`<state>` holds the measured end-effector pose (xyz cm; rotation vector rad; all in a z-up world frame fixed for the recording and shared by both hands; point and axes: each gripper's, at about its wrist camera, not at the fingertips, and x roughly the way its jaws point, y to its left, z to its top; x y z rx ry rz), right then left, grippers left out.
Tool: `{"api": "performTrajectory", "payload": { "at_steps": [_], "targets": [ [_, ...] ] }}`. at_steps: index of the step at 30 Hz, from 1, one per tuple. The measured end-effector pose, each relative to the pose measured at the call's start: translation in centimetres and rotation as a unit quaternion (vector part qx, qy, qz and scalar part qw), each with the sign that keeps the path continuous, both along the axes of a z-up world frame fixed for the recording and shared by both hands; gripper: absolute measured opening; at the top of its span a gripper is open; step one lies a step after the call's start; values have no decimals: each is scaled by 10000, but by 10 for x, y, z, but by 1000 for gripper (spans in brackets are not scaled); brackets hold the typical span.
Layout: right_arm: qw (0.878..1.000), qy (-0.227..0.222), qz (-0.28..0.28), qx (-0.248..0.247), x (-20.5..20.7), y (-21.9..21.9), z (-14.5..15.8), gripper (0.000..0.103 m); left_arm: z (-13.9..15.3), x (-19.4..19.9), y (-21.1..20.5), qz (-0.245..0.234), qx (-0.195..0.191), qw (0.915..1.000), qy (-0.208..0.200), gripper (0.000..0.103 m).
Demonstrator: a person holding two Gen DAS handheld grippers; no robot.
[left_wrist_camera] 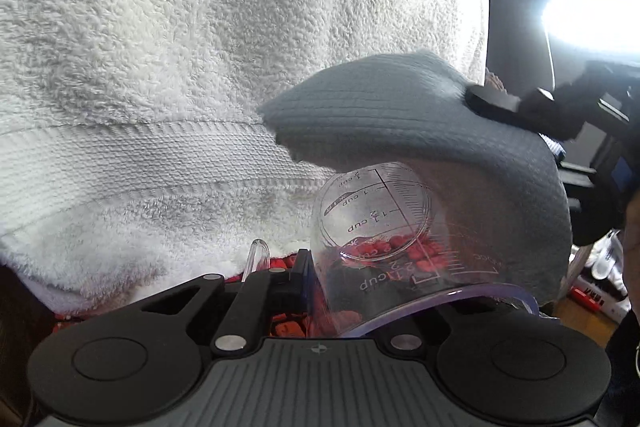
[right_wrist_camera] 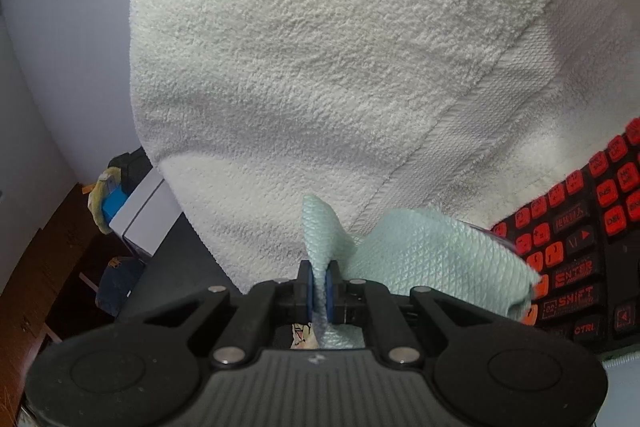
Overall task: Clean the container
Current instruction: 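Lower the clear cup with the left gripper while the right gripper lowers the green cloth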
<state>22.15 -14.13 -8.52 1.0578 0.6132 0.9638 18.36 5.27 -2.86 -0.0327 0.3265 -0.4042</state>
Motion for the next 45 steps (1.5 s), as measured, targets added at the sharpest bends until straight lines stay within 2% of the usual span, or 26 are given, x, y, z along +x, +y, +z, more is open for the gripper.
{"api": "performTrajectory", "payload": {
  "at_steps": [4, 10, 14, 18, 21, 24, 27, 35, 39, 45],
  "targets": [
    [9998, 103, -178, -49, -27, -20, 2, 6, 9, -31, 9, -5, 167, 9999, 31, 7],
    [9986, 88, -452, -268, -73, -50, 15, 6, 27, -79, 27, 127, 43, 9999, 22, 5],
    [9953, 12, -806, -536, -106, -69, 25, 6, 17, -98, 37, 207, 12, 9998, 47, 6],
    [9937, 123, -909, -638, -126, -79, 16, 6, 5, -110, 43, 266, -3, 9996, 92, 6],
    [9871, 121, -1153, -1100, -138, -82, 8, 6, -5, -112, 48, 304, 45, 9994, 170, 6],
    [9740, 141, -1427, -1752, -142, -77, 1, 6, -12, -106, 48, 327, 133, 9990, 284, 6],
    [9693, 261, -1362, -2028, -138, -67, -10, 6, -18, -102, 48, 348, 276, 9980, 446, 6],
    [9630, 718, -1108, -2348, -129, -43, -39, 6, -24, -107, 58, 345, 461, 9972, 483, 6],
    [9587, 767, -1112, -2501, -130, -37, -44, 10, -30, -110, 64, 355, 531, 9964, 555, 6],
    [9611, 866, -1086, -2389, -134, -41, -48, 20, -34, -111, 65, 389, 687, 9948, 637, 7]
  ]
}}
